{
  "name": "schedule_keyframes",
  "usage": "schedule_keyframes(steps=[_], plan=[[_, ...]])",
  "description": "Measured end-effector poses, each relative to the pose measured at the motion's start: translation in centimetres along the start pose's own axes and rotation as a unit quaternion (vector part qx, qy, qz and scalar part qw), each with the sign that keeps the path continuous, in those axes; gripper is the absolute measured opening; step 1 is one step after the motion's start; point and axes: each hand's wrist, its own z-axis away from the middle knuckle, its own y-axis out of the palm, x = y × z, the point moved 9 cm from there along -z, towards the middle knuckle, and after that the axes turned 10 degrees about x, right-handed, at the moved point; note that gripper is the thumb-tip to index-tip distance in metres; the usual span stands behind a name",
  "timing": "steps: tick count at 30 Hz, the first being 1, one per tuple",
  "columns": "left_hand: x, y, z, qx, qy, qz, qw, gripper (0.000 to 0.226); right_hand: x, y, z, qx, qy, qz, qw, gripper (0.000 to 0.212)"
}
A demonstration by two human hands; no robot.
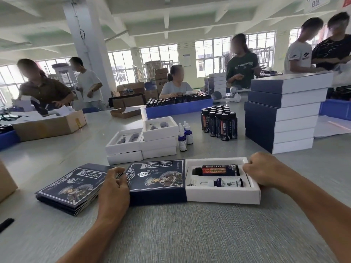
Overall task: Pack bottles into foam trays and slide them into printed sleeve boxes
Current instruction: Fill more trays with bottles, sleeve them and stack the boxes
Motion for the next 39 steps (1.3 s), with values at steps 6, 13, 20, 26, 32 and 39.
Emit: schedule_keyframes(steps=[6,13,20,26,32,39], plan=[[-0.1,0.1,0.1,-0.001,-0.006,-0.007,1.0,0.02,-0.2,-0.2,0.3,0.026,0.001,0.026,0.999,0.025],[-0.4,0.4,0.3,0.023,-0.007,-0.04,0.999,0.024,-0.1,0.1,-0.3,-0.007,-0.032,0.009,0.999,0.045],[-1.3,1.0,0.8,0.063,-0.006,-0.051,0.997,0.044,0.7,0.8,-0.2,-0.034,-0.025,0.01,0.999,0.044],[-3.7,3.1,2.4,0.109,0.031,-0.066,0.991,0.047,4.0,3.3,1.8,0.051,-0.101,-0.119,0.986,0.037],[-4.9,4.4,3.4,0.11,0.039,-0.086,0.989,0.046,6.8,6.0,2.9,0.104,-0.152,-0.172,0.968,0.027],[-4.7,4.8,3.7,0.135,0.041,-0.108,0.984,0.046,6.9,6.4,2.7,0.103,-0.147,-0.119,0.977,0.027]])
